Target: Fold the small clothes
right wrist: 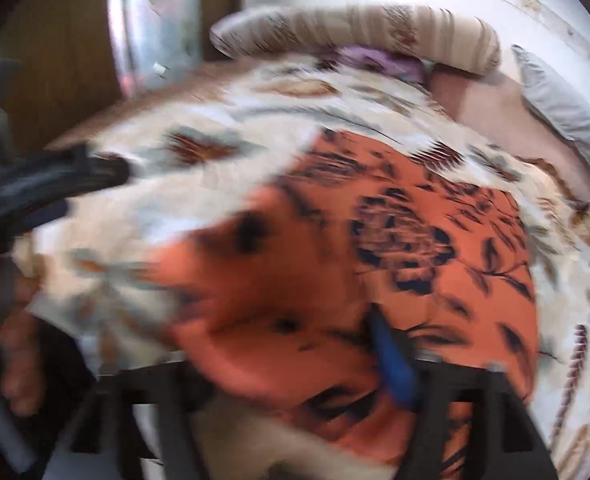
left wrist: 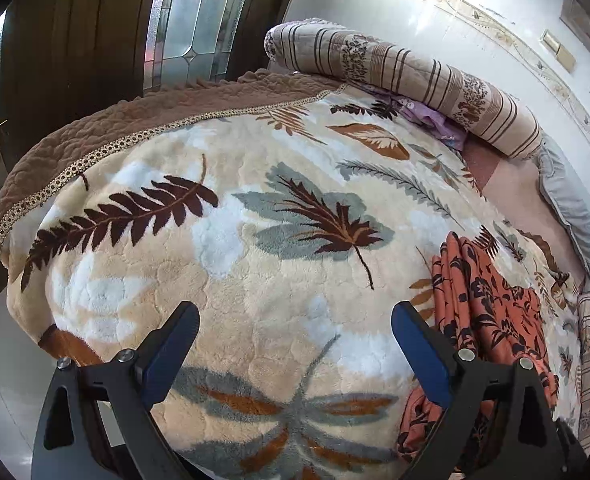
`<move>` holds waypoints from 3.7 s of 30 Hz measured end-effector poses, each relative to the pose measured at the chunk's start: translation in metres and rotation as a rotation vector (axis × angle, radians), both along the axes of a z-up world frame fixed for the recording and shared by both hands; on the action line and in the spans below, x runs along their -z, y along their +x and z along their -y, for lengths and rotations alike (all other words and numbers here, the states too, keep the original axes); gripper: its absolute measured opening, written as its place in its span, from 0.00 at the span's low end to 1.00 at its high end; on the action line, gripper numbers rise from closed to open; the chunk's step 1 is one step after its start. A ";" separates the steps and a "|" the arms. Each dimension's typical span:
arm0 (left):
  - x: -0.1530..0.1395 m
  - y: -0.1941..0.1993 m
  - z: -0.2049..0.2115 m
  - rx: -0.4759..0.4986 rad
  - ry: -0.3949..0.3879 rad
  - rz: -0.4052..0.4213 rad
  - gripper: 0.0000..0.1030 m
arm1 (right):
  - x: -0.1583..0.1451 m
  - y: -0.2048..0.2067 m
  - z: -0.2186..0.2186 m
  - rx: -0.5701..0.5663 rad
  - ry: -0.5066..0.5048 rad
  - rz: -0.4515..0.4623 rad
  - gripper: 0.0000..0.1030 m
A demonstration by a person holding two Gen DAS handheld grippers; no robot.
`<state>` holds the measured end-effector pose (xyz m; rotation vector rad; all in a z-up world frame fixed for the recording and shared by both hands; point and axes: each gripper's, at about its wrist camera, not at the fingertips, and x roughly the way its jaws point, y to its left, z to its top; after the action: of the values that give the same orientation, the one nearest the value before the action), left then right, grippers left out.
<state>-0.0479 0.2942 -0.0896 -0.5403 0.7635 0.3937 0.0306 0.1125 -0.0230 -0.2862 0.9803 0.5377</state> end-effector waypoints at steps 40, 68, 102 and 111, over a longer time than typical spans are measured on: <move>-0.023 0.150 0.101 0.497 -0.086 -0.162 0.64 | 0.004 0.024 0.169 0.267 0.580 -0.251 0.78; -0.033 0.172 0.088 0.502 -0.132 -0.064 0.06 | 0.014 0.026 0.169 0.254 0.590 -0.266 0.79; 0.023 0.082 0.115 0.434 0.000 -0.190 0.57 | 0.018 0.134 0.194 0.309 0.954 -0.567 0.83; 0.026 0.080 0.113 0.427 -0.013 -0.176 0.58 | 0.060 0.174 0.213 0.467 0.939 -0.629 0.85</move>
<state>0.0326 0.1817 -0.1158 -0.3438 1.0251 0.0392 0.2050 -0.1004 -0.0833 0.9829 1.2299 0.6065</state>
